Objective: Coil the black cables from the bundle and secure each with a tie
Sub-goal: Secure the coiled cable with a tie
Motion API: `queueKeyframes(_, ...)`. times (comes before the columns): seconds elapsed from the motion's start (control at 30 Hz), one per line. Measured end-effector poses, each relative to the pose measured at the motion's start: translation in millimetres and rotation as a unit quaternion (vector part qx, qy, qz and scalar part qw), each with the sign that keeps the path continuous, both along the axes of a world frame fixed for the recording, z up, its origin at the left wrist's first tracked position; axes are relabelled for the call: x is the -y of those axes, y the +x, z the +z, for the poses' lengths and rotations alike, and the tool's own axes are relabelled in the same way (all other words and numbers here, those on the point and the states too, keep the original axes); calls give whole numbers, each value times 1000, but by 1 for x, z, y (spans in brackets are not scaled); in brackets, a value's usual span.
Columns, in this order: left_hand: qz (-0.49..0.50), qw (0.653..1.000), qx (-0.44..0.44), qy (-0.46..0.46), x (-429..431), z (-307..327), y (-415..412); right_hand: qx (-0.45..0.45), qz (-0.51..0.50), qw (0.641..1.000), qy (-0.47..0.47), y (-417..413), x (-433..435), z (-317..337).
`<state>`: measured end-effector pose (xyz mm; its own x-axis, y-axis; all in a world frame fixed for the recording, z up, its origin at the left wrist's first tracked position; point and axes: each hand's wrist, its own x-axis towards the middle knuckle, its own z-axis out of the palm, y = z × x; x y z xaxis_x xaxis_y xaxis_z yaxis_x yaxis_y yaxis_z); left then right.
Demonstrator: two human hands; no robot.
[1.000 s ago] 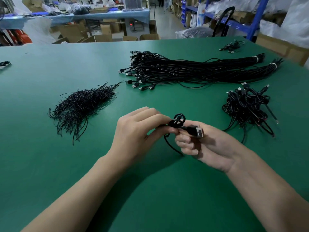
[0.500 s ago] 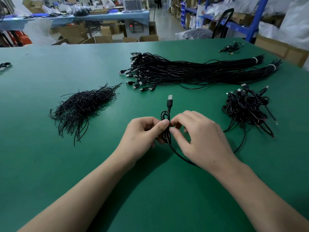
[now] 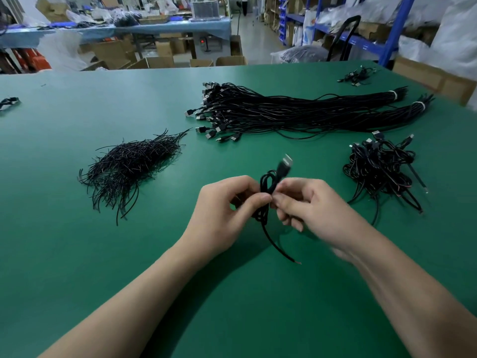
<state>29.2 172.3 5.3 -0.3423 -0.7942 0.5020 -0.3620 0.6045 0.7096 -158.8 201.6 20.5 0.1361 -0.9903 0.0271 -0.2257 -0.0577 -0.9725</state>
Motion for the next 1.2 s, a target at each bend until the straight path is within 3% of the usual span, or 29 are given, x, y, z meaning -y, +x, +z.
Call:
queueKeyframes(0.1, 18, 983, 36, -182, 0, 4, 1, 225, 79, 961, 141, -6, -3, 0)
queueKeyframes(0.17, 29, 976, 27, -212, -1, 5, 1, 263, 95, 948, 150, -5, -4, 1)
queueKeyframes(0.23, 37, 991, -6, -128, -4, 6, -2, 207, 61, 971, 106, -2, -3, 1)
queueKeyframes(0.3, 51, 996, -72, 15, -7, 7, -8, 98, 8, 994, 40, 1, -3, 0)
queueKeyframes(0.37, 58, 980, -150, 117, -8, 9, -15, 22, -15, 1000, -12, 5, -3, 1)
queueKeyframes(0.47, 27, 951, -238, 194, -8, 13, -26, -3, -24, 999, -25, 7, -3, 7)
queueKeyframes(0.57, 6, 953, -204, 224, 1, 14, -36, -25, -45, 999, -14, -3, -3, 17)
queueKeyframes(0.63, 11, 959, -159, 232, 14, 10, -38, -88, -86, 992, -18, -20, -4, 25)
queueKeyframes(0.73, 53, 963, -122, 235, 41, 1, -35, -255, -215, 939, -78, -63, -3, 46)
queueKeyframes(0.87, 122, 967, -77, 208, 78, -9, -23, -503, -343, 789, -88, -130, 11, 68)
queueKeyframes(0.93, 153, 970, -41, 182, 97, -11, -17, -571, -346, 743, -55, -152, 21, 70)
queueKeyframes(1.07, 220, 962, 68, 145, 135, -12, -7, -647, -326, 689, 26, -172, 35, 69)
queueKeyframes(1.2, 252, 946, 182, 89, 166, -13, -5, -673, -280, 675, 113, -182, 39, 75)
